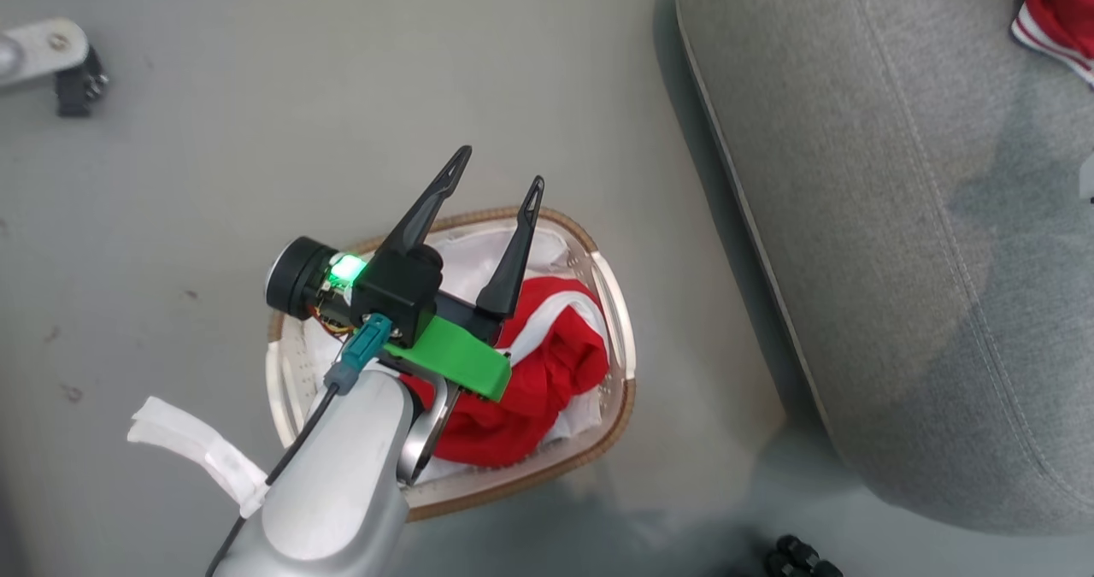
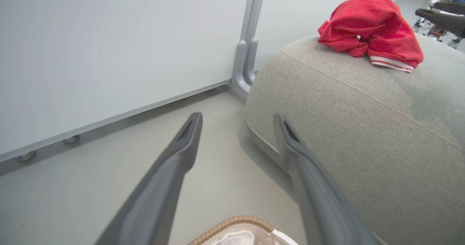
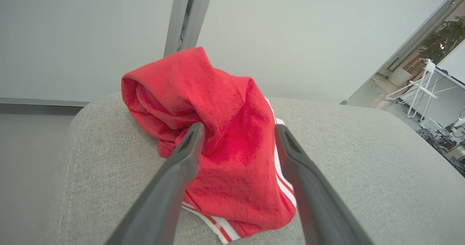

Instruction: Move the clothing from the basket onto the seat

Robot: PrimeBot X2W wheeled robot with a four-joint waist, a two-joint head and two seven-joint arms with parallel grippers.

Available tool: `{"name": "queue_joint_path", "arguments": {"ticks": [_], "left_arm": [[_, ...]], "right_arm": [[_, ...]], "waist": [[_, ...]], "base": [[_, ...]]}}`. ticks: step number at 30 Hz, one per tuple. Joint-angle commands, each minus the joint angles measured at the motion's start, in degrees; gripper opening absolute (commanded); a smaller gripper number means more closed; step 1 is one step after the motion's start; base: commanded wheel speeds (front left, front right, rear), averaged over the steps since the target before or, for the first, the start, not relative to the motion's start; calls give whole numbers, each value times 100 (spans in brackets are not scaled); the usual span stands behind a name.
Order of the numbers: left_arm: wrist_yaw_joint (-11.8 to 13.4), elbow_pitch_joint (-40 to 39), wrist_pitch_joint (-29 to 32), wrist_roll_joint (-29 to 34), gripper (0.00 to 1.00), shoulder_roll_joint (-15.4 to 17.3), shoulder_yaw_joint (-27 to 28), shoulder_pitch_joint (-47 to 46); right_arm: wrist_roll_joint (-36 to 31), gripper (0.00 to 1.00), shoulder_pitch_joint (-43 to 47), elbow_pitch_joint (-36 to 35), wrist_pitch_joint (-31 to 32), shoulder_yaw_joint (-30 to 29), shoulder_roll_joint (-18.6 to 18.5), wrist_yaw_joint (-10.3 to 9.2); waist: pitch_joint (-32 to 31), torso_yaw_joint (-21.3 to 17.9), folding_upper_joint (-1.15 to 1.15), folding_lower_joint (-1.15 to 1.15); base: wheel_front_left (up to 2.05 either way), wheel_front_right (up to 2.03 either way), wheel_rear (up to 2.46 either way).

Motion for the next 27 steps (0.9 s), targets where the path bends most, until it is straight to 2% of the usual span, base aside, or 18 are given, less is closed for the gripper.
{"name": "queue_joint_path", "arguments": {"ticks": [1,4,9,16,22,27], "left_arm": [[-8,38,-3,-73,100,-40,59,140],[-8,67,-3,-163,100,-80,171,256],[45,189,-3,-290,100,-121,416,431],[169,254,-3,-469,100,-123,890,666],[275,316,-3,-521,100,-123,1373,1055],[259,374,-3,-514,100,-125,1762,1443]], "right_arm": [[-42,100,131,-24,-2,59,-52,-8],[4,100,164,-35,-3,213,-85,-8],[120,100,147,108,-3,451,141,-8],[302,100,295,231,-3,1028,637,-8],[497,100,803,79,-2,1504,991,-8],[654,100,1422,-264,-3,1568,1204,-8]], "waist": [[-600,306,0,0],[-908,476,0,0],[-1471,730,0,0],[-2008,1007,0,0],[-2314,1184,0,0],[-2510,1262,0,0]], "base": [[0,0,0],[0,0,0],[0,0,0],[0,0,0],[0,0,0],[0,0,0]]}}
